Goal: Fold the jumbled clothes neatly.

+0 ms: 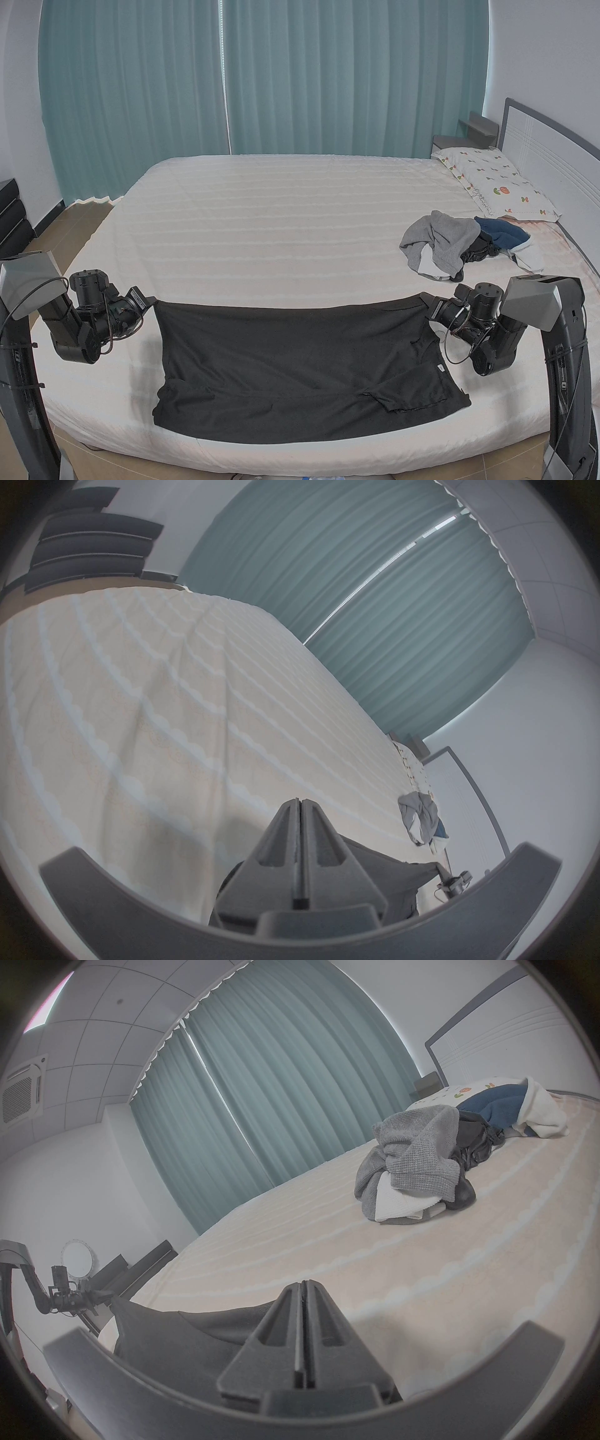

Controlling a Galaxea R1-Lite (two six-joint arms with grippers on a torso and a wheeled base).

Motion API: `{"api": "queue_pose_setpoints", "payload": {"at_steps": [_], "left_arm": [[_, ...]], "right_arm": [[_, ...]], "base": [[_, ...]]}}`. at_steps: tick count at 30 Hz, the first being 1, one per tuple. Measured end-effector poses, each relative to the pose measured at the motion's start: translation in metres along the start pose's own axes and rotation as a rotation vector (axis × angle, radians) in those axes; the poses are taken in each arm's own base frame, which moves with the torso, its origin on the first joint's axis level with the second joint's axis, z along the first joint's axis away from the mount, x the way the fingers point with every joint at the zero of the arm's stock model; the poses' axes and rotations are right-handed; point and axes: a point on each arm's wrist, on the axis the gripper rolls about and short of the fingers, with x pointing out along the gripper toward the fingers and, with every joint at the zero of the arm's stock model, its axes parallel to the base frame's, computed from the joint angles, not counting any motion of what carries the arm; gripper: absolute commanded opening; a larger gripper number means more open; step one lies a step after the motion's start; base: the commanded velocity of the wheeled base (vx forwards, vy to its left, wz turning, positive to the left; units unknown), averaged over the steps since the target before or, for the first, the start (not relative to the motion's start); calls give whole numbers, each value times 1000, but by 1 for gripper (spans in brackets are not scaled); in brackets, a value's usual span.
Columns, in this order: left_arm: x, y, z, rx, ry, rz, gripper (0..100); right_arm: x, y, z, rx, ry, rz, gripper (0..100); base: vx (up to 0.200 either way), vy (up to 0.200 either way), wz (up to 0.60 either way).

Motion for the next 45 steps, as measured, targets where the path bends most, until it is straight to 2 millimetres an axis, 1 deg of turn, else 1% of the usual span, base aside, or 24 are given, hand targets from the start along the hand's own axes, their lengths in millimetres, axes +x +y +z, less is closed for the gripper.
{"api": "queue_pose_setpoints", "payload": {"at_steps": [9, 13, 19, 22, 27, 30, 33, 39, 45], "left_arm": [[5, 3, 3, -54, -14, -6, 0], [9, 6, 2, -59, -10, -2, 0], [10, 8, -1, -63, 4, -3, 0], [10, 9, -2, -64, 9, -3, 0], [9, 8, -3, -66, 11, -2, 0], [9, 8, -3, -77, 10, -2, 0], [9, 7, -3, -94, 4, -2, 0], [7, 3, 3, -101, -16, -11, 0], [6, 3, 2, -101, -14, -12, 0]], "right_arm": [[17, -3, -4, 68, -49, -8, 0], [17, -4, -5, 75, -45, -7, 0], [16, -3, -4, 159, -29, -7, 0], [15, -2, -3, 179, 10, -22, 0], [12, -4, 7, 228, 60, -50, 0], [9, -4, 18, 238, 50, -49, 0], [7, -1, 24, 236, 35, -40, 0], [12, 10, 26, 224, 21, -15, 0], [12, 11, 27, 219, 20, -13, 0]], "base": [[0, 0, 0], [0, 0, 0], [0, 0, 0], [0, 0, 0], [0, 0, 0], [0, 0, 0], [0, 0, 0], [0, 0, 0], [0, 0, 0]]}}
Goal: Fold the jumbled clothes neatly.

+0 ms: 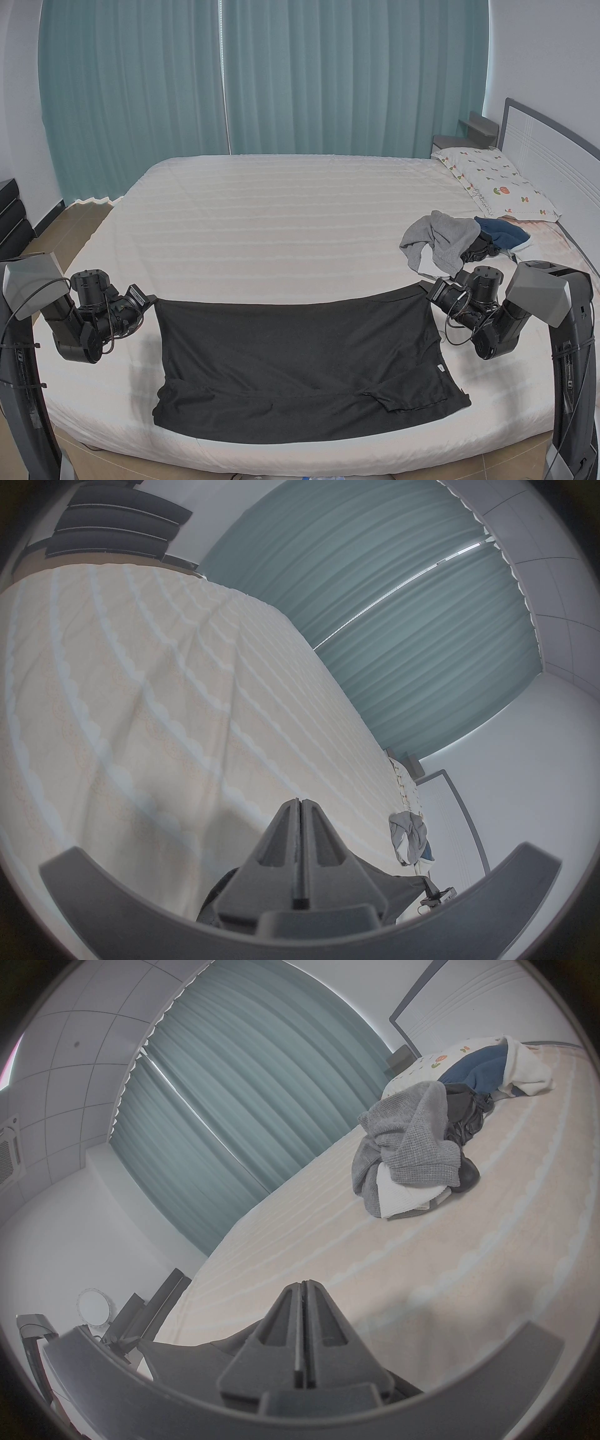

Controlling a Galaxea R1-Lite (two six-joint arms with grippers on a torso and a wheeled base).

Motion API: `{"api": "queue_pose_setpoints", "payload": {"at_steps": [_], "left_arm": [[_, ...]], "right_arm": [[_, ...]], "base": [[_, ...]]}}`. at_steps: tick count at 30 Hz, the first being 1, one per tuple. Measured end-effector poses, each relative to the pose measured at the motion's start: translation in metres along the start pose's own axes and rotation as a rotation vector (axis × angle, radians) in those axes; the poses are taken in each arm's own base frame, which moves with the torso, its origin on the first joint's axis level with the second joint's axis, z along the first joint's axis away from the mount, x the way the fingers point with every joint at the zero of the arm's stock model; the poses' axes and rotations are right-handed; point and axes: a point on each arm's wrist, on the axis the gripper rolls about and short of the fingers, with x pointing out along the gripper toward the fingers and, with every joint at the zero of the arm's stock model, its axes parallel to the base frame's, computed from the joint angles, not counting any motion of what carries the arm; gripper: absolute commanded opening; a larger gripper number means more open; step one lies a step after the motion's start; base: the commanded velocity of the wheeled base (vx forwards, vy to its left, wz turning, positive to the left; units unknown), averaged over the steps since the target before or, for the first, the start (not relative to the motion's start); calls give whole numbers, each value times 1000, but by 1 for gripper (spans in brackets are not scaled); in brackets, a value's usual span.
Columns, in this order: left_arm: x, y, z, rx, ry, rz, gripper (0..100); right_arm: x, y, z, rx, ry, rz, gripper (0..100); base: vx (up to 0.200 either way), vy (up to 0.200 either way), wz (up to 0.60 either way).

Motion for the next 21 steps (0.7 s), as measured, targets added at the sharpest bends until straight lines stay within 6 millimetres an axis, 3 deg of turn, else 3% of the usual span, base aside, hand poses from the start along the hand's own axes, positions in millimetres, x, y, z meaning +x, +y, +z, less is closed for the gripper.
{"api": "queue_pose_setpoints", "payload": {"at_steps": [8, 15, 21], "left_arm": [[-7, 2, -3, -7, 13, 9, 0], [-21, -1, -6, 13, 17, 9, 0], [-39, 5, -20, 91, 50, 16, 0]], "right_arm": [[-14, 1, 5, 5, 20, -10, 0], [-42, 5, 0, 13, 108, -14, 0], [-70, 2, -10, -39, 179, -35, 0]], "base": [[0, 0, 0], [0, 0, 0], [0, 0, 0]]}}
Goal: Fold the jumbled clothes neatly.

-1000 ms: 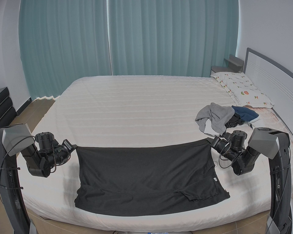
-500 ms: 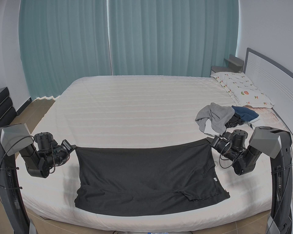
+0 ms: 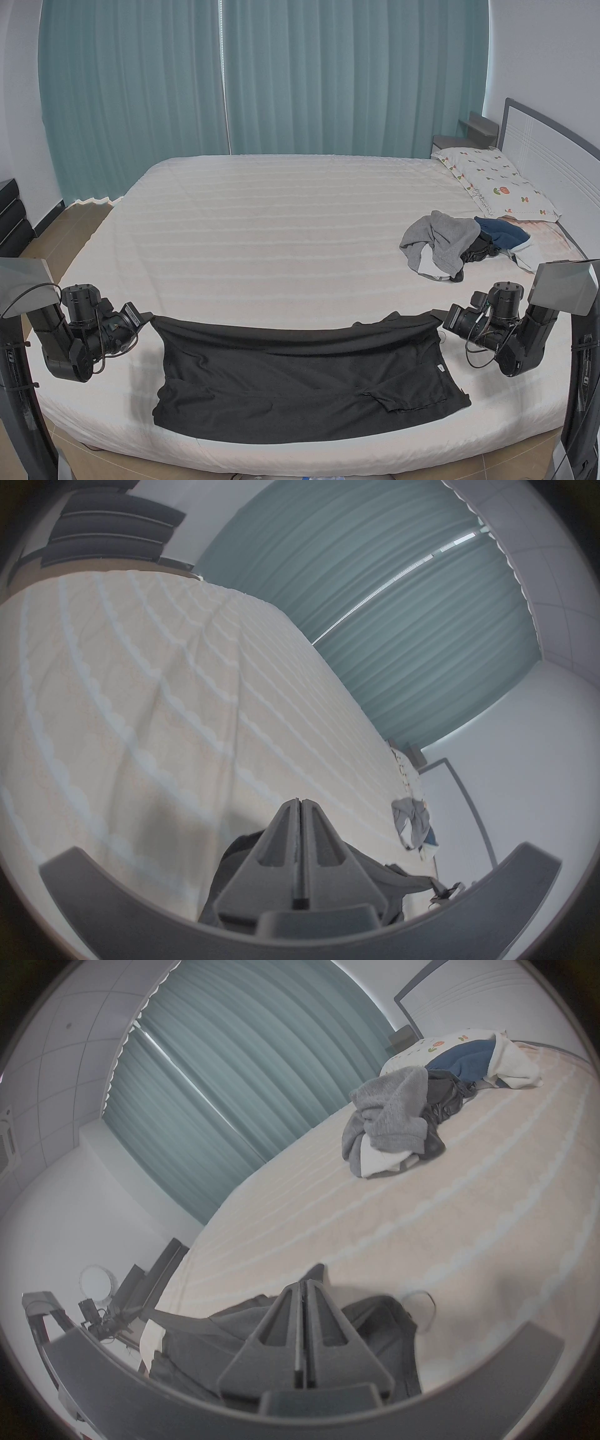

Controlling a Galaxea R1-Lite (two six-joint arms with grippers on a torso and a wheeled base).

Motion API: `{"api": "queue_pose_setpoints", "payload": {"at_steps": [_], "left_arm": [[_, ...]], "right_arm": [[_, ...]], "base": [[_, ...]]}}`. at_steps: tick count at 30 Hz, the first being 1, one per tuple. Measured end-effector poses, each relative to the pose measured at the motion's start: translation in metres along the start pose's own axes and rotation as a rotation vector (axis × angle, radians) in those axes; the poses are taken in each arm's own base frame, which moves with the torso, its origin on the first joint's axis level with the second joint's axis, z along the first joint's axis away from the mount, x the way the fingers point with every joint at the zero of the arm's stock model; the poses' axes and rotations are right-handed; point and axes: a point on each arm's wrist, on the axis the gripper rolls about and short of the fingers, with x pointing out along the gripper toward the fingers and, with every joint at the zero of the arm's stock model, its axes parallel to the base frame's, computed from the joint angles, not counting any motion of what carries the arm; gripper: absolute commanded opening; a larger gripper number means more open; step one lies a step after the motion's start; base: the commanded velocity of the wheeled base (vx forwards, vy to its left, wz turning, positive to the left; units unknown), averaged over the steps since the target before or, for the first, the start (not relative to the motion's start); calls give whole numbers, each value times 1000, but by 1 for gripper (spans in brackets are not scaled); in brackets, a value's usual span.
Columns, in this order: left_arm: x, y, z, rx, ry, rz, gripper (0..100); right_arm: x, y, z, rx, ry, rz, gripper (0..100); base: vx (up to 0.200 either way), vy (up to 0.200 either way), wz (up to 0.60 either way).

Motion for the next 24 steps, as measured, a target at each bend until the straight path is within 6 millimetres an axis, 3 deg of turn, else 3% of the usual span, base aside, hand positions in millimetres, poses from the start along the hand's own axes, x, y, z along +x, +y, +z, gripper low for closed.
{"api": "queue_pose_setpoints", "payload": {"at_steps": [12, 18, 24], "left_arm": [[-34, 21, -39, 181, 106, 62, 0], [-47, 32, -58, 247, 156, 91, 0], [-51, 38, -68, 255, 187, 109, 0]], "right_arm": [[-46, -15, -40, -145, 106, -36, 0], [-56, -27, -63, -175, 180, -71, 0], [-59, -32, -73, -186, 221, -91, 0]], "base": [[0, 0, 0], [0, 0, 0], [0, 0, 0]]}}
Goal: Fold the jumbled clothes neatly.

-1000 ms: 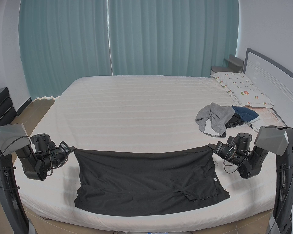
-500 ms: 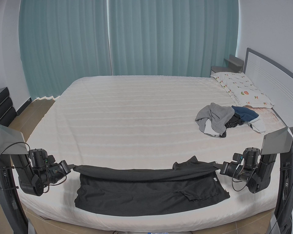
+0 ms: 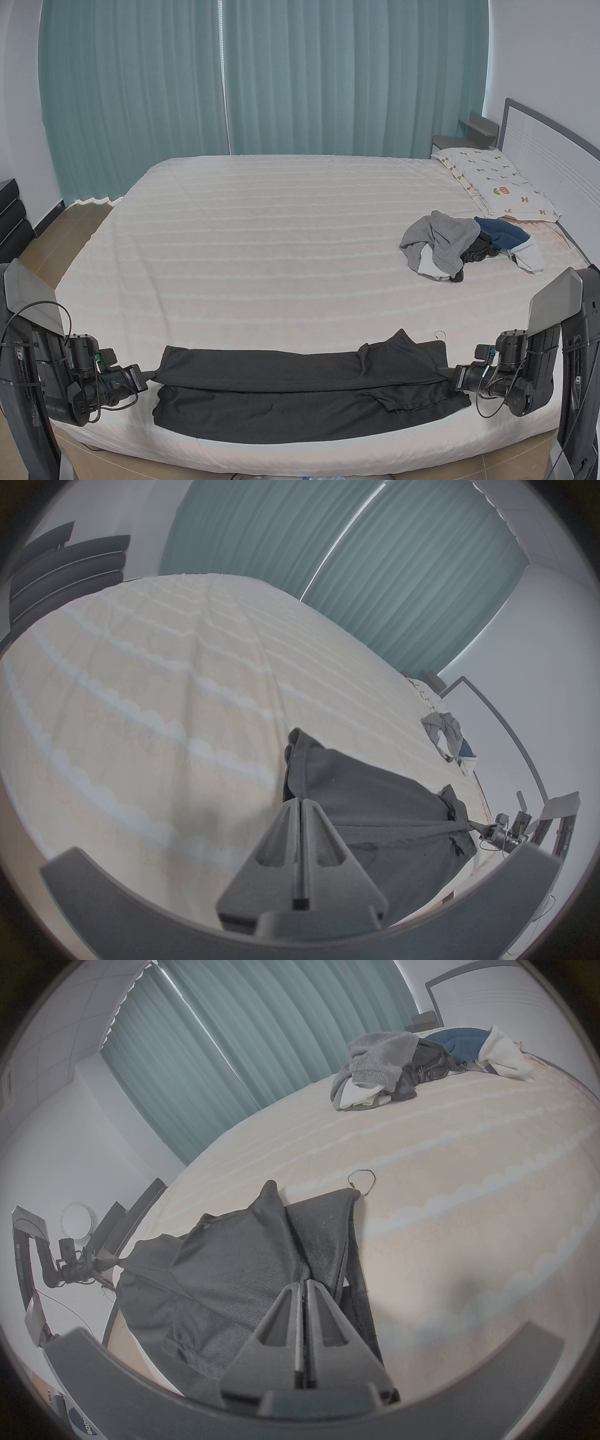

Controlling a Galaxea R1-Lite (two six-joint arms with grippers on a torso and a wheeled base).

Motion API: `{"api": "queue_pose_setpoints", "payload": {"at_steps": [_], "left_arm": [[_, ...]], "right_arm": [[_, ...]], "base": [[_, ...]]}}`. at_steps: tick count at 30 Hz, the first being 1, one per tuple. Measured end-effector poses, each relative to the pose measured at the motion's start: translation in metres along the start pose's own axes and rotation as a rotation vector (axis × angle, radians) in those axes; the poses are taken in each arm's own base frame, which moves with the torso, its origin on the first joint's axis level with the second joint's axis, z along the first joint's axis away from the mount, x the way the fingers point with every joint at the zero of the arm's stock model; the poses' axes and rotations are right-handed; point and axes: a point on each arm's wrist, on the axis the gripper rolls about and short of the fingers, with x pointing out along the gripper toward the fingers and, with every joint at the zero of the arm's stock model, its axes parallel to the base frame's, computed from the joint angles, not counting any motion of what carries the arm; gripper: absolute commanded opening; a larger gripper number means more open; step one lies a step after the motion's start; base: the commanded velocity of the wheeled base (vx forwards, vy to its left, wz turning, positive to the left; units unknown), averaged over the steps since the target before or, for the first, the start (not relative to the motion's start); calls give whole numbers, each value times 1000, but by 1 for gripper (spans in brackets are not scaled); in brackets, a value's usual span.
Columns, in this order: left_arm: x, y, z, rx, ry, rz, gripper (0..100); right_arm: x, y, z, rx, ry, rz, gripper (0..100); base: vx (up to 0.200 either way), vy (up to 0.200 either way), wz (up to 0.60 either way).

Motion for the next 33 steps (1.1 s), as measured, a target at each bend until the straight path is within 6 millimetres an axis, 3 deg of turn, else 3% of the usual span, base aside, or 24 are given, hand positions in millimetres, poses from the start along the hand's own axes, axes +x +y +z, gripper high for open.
{"api": "queue_pose_setpoints", "payload": {"at_steps": [4, 5, 7, 8, 15, 23, 33], "left_arm": [[0, 1, -4, -4, 13, 4, 0], [-1, 1, -5, -6, 17, 5, 100], [-2, 1, -7, -9, 24, 8, 100], [-3, 1, -8, -12, 30, 11, 100], [-8, -1, -12, -18, 45, 15, 100], [-9, -5, -1, -71, -9, 3, 100], [38, -31, 45, -184, -182, 9, 100]], "right_arm": [[1, -1, -1, 1, 0, -2, 0], [2, -1, 0, 1, -1, -2, 0], [2, -2, 1, 3, -6, -4, 0], [2, -3, 1, 3, -9, -5, 100], [1, -3, 5, 8, -23, -6, 100], [-3, -3, 33, 89, -133, 8, 100], [23, -2, 65, 354, -124, 32, 100]], "base": [[0, 0, 0], [0, 0, 0], [0, 0, 0], [0, 0, 0], [0, 0, 0], [0, 0, 0], [0, 0, 0]]}}
